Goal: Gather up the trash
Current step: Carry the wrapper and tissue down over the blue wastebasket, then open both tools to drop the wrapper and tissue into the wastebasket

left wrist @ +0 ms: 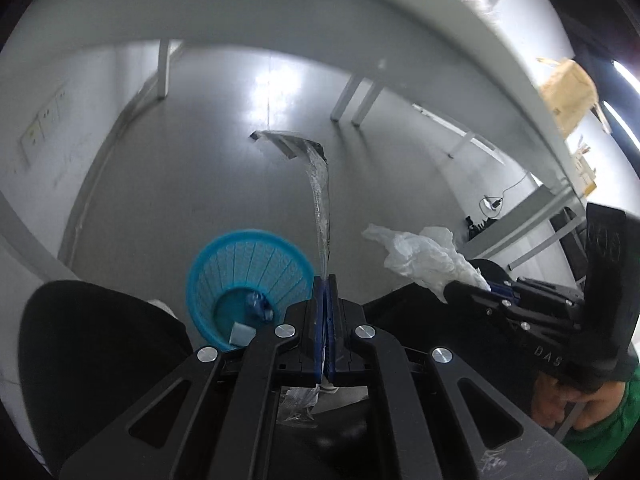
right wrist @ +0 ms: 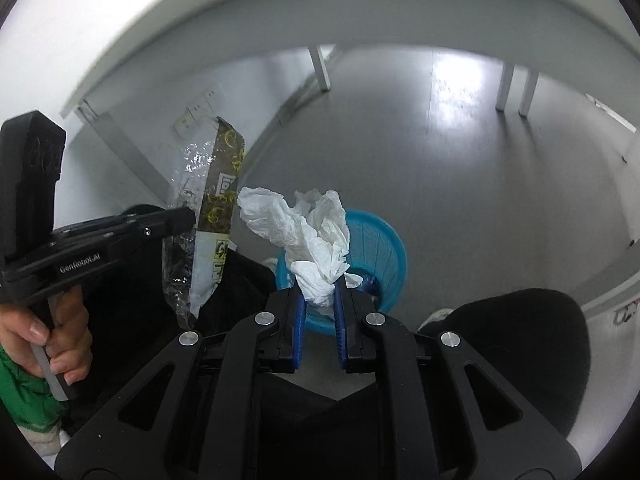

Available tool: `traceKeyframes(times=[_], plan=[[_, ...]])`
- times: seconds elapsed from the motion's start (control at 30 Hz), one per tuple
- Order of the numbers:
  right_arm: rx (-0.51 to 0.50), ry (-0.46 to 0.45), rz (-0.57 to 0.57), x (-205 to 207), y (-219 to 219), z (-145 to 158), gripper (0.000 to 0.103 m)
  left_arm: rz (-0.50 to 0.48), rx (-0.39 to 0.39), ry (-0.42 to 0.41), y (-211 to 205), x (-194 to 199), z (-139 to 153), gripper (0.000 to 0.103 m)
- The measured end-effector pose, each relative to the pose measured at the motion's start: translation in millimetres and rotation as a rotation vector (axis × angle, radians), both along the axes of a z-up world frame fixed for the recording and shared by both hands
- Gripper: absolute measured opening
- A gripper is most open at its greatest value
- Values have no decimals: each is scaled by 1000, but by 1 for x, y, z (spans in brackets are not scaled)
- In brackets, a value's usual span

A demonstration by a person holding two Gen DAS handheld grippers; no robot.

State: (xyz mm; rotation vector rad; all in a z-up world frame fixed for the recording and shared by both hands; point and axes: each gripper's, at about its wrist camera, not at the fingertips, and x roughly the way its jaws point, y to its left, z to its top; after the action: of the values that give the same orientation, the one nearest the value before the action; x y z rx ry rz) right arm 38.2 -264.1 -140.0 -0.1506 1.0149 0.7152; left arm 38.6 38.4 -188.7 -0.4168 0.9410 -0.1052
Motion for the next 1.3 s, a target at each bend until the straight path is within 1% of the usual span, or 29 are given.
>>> traceKeyframes(times=[0.2,0.3,0.43,0.53,0.63,0.7,0.77,0.87,1.07,1.3], plan=[[-48,89,-15,21,13,-37,11,43,-9,84,12,29,-31,0],[-74,119,-29,28,17,-51,11,58,-13,120,16,41,-45,0],[-82,182,-51,44,20,-69,11,77,-54,169,24,62,-64,0],[-105,199,-65,51,26,-85,11,86,-66,216,29,75,-80,0],[-132,236,-90,64,33,-104,11,107,-70,261,32,89,-98,0],[-151,263,-98,72,38,-117,11,125,-79,314,37,97,-110,0],[-167,283,-99,80,42,-129,11,132,-93,349,39,104,-120,0],[-192,325,-105,90,50,-148,11,132,-82,404,40,117,-135,0],[-231,399,-134,113,65,-188,11,134,-72,466,39,131,-157,0],[-264,459,-146,128,73,-221,12,140,-44,545,40,150,-183,0]])
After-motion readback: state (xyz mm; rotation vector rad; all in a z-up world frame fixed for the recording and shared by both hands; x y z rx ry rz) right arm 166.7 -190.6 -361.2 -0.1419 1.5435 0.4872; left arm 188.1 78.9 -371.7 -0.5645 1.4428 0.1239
